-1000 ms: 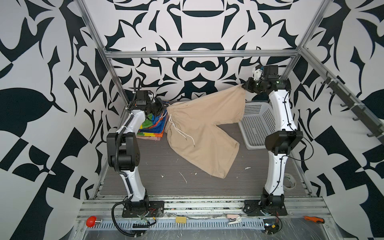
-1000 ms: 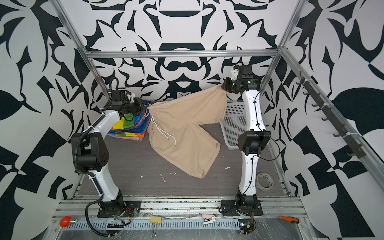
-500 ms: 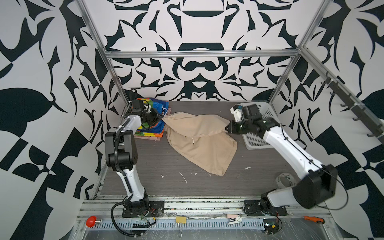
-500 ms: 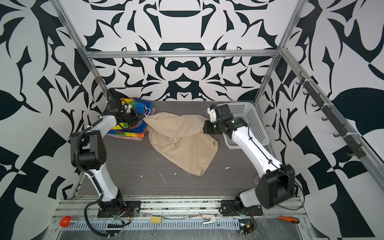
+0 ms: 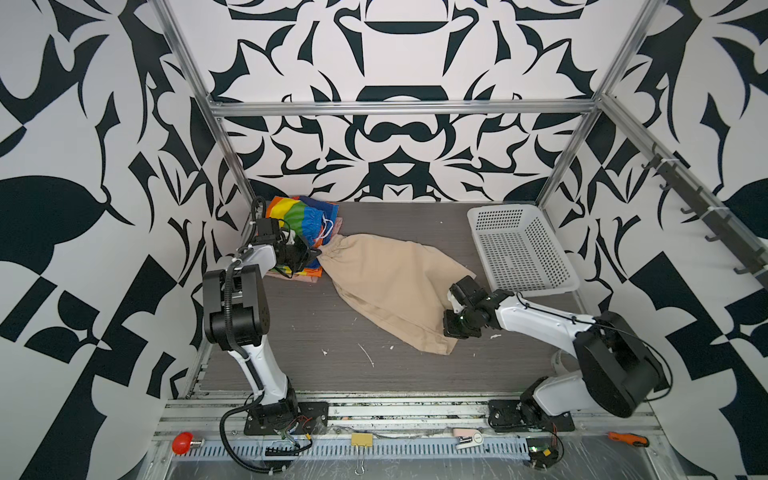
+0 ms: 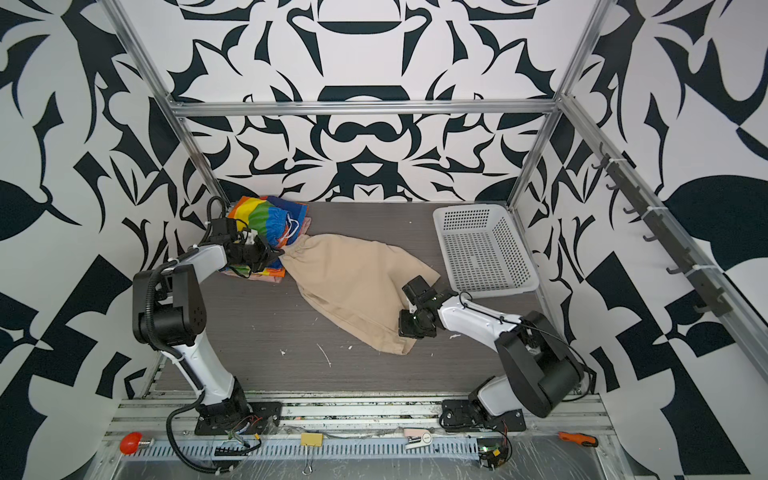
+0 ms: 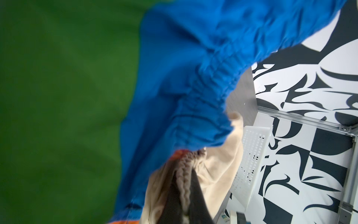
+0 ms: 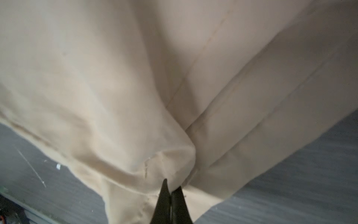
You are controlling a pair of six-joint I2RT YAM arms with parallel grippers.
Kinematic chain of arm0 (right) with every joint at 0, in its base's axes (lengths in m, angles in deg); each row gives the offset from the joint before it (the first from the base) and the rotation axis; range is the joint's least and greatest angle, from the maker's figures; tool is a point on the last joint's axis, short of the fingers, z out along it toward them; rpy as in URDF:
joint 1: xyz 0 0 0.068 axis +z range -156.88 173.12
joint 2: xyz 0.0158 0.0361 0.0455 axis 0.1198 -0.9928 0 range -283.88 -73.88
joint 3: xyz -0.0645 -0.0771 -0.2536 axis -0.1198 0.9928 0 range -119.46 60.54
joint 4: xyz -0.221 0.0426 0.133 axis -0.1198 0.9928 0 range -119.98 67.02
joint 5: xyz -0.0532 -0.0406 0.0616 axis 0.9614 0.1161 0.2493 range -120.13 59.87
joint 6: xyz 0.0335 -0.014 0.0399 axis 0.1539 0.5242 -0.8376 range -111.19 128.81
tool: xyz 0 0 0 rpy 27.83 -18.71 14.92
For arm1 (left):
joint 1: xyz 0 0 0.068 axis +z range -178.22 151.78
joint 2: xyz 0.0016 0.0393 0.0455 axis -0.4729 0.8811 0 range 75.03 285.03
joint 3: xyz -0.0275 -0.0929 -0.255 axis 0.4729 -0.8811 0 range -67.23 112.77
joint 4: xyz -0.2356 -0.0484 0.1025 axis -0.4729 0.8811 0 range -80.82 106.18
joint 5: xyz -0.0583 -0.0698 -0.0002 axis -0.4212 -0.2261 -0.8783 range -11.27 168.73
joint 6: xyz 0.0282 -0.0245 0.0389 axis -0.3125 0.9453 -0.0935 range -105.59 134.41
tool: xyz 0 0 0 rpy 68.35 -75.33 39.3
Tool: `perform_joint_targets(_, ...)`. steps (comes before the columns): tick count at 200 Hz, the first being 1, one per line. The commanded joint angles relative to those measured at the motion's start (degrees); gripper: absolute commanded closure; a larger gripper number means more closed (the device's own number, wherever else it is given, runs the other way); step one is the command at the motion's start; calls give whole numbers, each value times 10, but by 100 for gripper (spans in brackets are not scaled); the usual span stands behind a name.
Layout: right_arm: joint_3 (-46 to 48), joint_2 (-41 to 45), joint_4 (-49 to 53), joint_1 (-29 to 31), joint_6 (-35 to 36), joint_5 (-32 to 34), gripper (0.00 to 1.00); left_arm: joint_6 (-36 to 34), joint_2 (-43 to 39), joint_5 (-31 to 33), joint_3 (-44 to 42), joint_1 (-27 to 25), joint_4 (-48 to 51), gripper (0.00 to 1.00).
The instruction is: Fold and stack the shorts
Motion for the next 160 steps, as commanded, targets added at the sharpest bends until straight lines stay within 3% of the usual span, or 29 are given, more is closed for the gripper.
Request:
perform_joint_targets(1, -32, -23, -17, -52, 24, 21, 100, -10, -31, -6, -23, -18, 4, 100)
perform_joint_targets(46, -101, -27, 28, -165, 83, 36, 100, -9, -82, -14, -92, -42, 2, 100)
perform_joint_targets(77, -204, -47, 79, -177, 116, 36, 100, -6, -138, -25, -133, -43, 6, 100)
perform_joint_targets(114, -297, 20, 153, -176, 133, 42, 100, -20, -155, -13, -73, -33, 42, 100)
perform_joint_targets(137, -281, 88, 197, -176, 148, 56, 100, -20, -140, -16, -60, -25, 42, 100)
perform_joint_targets(160, -188, 162, 198, -174, 129, 43, 100, -27, -134, -16, -80, -18, 39, 100)
